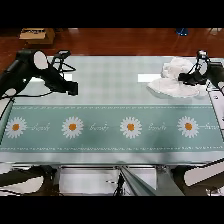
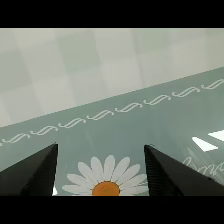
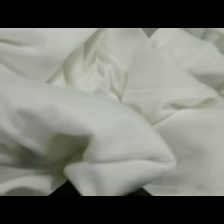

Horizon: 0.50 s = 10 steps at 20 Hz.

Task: Fold the shirts.

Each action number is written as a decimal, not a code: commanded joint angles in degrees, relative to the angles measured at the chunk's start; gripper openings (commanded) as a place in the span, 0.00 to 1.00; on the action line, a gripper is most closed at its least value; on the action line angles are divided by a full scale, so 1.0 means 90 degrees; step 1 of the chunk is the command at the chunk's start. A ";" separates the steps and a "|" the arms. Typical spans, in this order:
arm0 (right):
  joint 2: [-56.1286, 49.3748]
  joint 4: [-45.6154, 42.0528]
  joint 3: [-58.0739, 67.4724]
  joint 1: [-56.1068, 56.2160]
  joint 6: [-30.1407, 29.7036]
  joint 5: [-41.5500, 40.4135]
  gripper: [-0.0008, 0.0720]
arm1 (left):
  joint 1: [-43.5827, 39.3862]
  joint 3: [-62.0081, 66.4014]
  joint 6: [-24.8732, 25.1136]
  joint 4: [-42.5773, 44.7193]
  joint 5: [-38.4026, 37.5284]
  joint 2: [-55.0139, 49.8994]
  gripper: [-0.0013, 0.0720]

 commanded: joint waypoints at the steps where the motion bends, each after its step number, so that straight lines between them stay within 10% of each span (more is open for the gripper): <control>1: 0.0556 0.0104 0.0381 -0.0005 -0.0634 -0.0228 0.06 | 0.0002 0.0442 -0.0005 -0.0027 -0.0245 0.0022 0.85; 10: 0.4524 0.4680 0.1027 -0.0005 -0.2713 -0.0039 0.06 | 0.0000 0.3310 -0.0027 -0.0508 -0.1168 0.1188 0.85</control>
